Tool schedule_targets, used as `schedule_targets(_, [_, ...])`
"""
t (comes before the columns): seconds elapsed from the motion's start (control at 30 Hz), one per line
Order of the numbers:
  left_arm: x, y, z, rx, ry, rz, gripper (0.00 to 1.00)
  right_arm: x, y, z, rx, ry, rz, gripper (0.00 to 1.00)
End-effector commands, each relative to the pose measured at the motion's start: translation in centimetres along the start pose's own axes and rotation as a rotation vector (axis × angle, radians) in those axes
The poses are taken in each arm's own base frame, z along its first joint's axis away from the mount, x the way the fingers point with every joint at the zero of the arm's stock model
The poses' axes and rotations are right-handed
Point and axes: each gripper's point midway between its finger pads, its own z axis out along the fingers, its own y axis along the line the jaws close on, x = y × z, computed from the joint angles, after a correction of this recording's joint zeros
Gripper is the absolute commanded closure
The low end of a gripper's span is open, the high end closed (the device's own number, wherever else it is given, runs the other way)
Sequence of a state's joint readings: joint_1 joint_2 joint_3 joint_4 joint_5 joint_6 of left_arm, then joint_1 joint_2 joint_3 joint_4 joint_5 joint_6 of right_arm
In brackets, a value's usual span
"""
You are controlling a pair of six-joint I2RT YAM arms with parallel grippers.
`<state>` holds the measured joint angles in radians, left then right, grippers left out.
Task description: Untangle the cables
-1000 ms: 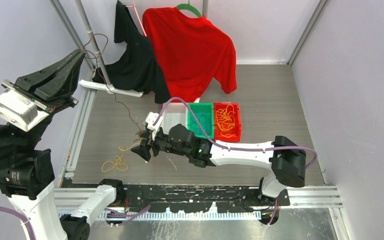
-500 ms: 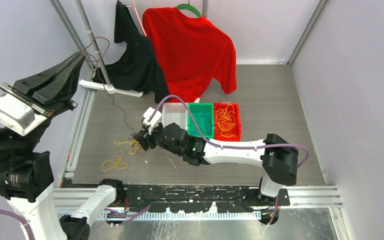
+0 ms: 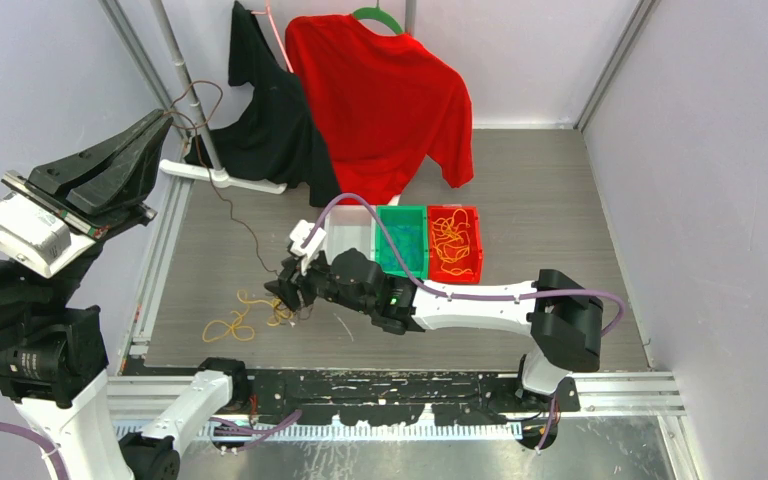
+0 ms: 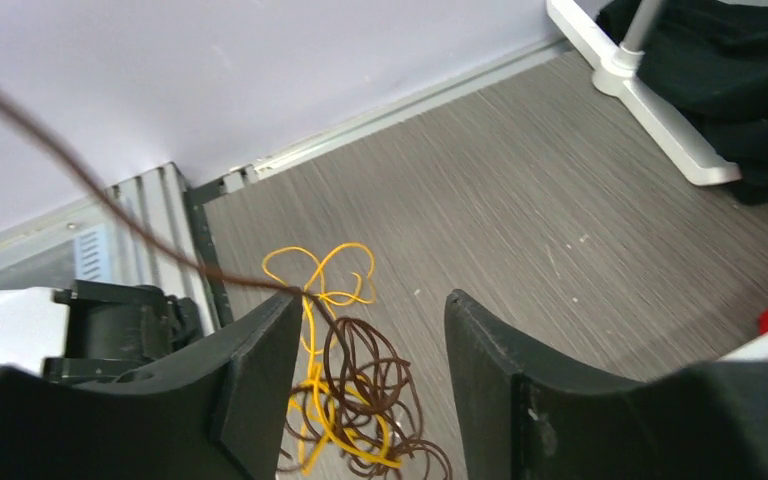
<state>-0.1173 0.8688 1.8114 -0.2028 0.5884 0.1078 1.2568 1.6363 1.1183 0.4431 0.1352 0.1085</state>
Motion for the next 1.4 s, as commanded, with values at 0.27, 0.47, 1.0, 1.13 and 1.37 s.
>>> schedule_targets(0.27, [1.2, -0.9, -1.5, 0.001, 0.057, -0.004, 1.0, -7.9, 1.5, -0.6, -0.055, -0.211, 0.031, 0.99])
schedule_targets(0.47, [12.5, -4.9, -6.6, 0.001, 0.407, -0.207, 1.0, -9.9, 1.0, -3.0, -0.063, -0.249, 0.026, 0.99])
schedule_targets(1.0, [19.6, -19.3, -15.8, 0.666, 0.665, -0.51, 0.53, -9.3, 1.6, -5.0, -0.11, -0.158, -0.009, 0.99])
schedule_targets(1.13, [18.6, -19.9, -15.9, 0.715, 0.634, -0.543, 0.47, -8.3, 1.4, -5.0, -0.098, -0.1, -0.026, 0.99])
schedule_targets(1.37, [20.2, -19.9, -15.9, 0.687, 0.676, -0.569, 0.45, -8.2, 1.5, -4.4, -0.089, -0.052, -0.013, 0.99])
